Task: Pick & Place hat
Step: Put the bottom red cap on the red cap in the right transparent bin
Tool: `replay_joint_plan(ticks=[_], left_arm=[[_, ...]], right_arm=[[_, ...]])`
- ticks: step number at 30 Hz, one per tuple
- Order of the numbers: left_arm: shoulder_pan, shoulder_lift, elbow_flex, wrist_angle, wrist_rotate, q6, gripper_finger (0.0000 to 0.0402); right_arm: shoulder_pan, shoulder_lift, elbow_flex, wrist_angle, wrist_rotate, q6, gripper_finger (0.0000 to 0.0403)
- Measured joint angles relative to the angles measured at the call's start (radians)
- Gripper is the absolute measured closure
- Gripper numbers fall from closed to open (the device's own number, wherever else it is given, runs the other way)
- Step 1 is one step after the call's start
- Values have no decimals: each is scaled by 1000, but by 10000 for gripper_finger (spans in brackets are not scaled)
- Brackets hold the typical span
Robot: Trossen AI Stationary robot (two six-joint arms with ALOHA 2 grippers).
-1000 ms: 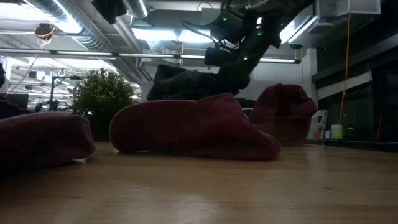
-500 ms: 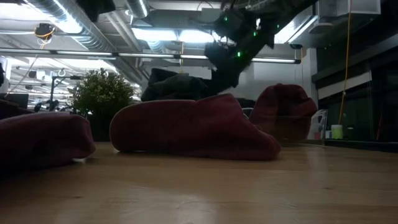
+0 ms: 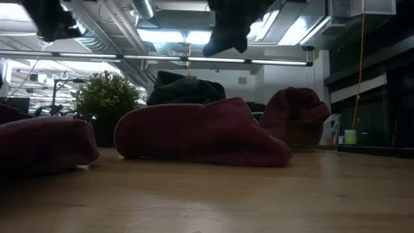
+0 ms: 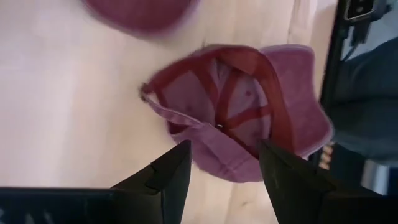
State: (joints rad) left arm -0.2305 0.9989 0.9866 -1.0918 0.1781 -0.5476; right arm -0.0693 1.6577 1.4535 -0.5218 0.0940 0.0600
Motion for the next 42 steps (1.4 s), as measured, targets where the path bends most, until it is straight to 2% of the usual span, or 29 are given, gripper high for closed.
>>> replay_joint_plan(ticks=[7,11,16,21,26,30,34,42], left_arm=[[-139,-21,-163,185,5,-185,219],[-208,-1,-256,299,-36,-257,210],[-253,41,-332,331,-45,-394,174],[-274,100,-371,357,-46,-489,131],[-283,173,-378,478,-38,-516,101],[-292,215,-378,565,-38,-506,94],[-308,262,-378,581,-47,-468,94],[-332,394,-375,571,-130,-463,105]], right_arm=[[84,1,6,7,0,74,350],[116,1,6,7,0,157,350],[155,1,6,7,5,205,350],[190,1,6,6,67,238,350],[211,1,6,4,90,268,350],[223,1,6,-3,90,282,350],[225,1,6,-17,90,296,350],[225,1,6,-79,89,308,350]])
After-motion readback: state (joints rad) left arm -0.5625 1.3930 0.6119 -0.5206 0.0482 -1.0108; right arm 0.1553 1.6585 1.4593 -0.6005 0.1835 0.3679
